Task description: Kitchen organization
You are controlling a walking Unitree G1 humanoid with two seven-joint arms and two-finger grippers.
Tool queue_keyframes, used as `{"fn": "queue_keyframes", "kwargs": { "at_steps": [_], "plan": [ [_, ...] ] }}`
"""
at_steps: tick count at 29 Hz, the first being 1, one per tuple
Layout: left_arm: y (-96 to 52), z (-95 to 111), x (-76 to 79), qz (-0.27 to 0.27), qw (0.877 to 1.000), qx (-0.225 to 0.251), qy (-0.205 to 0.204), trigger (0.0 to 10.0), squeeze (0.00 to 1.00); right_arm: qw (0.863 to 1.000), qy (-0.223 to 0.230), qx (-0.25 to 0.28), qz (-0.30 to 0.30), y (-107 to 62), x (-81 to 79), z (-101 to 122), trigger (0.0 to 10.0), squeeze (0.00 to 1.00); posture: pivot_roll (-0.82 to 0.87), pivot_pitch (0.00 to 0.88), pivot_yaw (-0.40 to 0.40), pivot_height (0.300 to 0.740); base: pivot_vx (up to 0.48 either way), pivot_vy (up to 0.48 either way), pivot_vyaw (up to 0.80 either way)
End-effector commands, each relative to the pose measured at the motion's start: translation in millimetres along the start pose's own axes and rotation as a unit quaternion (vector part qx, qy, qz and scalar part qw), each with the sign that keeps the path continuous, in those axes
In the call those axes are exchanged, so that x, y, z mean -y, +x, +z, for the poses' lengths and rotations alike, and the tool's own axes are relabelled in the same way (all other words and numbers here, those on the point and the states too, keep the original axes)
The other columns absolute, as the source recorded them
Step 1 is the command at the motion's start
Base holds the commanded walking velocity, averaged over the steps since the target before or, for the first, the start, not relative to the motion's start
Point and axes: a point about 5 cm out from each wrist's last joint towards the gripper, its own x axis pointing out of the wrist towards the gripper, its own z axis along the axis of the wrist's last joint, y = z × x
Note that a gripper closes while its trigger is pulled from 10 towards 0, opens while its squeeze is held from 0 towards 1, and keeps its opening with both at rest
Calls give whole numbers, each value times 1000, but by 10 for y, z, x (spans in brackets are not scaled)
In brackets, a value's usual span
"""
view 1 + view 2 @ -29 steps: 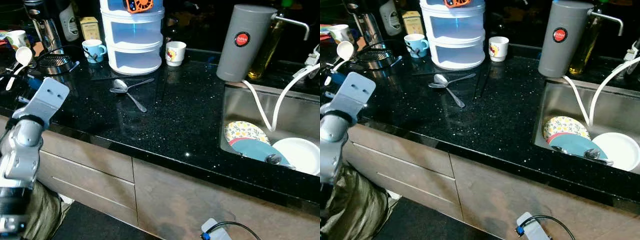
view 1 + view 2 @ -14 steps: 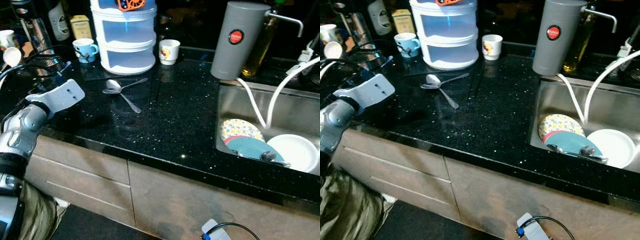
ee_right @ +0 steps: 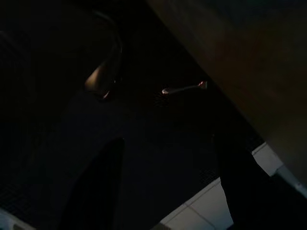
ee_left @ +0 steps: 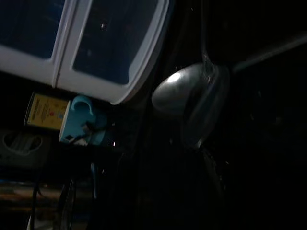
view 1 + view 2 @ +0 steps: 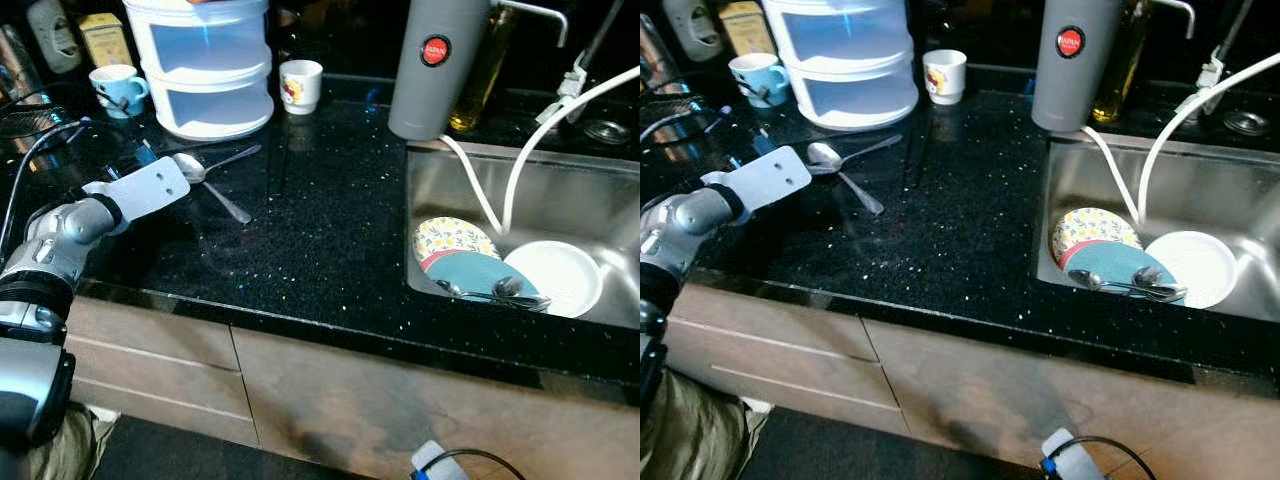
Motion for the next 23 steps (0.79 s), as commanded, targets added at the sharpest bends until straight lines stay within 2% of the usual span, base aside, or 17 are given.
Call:
{"fn": "queue_keyframes", "kwargs": {
  "at_steps": [1, 9, 23],
  "plan": [
    [38, 38, 72, -21, 1000, 4, 6, 10000, 0, 1000, -3, 3, 0, -2, -3, -3, 10000, 0, -73, 87, -2, 740, 0, 0, 0],
    [67, 93, 44, -40, 999, 8, 22, 10000, 0, 1000, -2, 1, -2, -12, -2, -44, 10000, 0, -86, 112, -4, 740, 0, 0, 0],
    [128, 209, 120, -63, 997, 28, 23, 10000, 0, 1000, -2, 1, -6, -27, 7, -91, 10000, 0, -111, 121, -4, 740, 0, 0, 0]
  ]
}}
